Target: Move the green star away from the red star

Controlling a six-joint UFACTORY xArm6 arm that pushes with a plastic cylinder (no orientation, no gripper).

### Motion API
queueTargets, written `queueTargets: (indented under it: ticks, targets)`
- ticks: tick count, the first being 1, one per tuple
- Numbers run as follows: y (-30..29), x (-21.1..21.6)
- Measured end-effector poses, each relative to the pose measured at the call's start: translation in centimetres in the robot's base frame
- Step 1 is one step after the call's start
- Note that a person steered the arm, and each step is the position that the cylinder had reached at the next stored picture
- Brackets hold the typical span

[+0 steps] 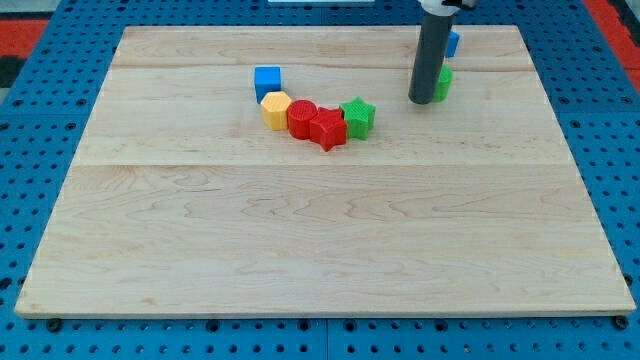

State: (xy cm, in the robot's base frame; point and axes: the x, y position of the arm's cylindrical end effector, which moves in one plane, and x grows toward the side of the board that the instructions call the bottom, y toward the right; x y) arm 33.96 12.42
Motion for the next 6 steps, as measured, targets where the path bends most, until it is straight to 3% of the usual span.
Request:
queueTargets:
  ticks: [1, 3, 4, 6]
  targets:
    - [-4.1, 1.8]
    - [-8.1, 0.2]
    - [-13.1, 1.5]
    - [-14.0, 4.7]
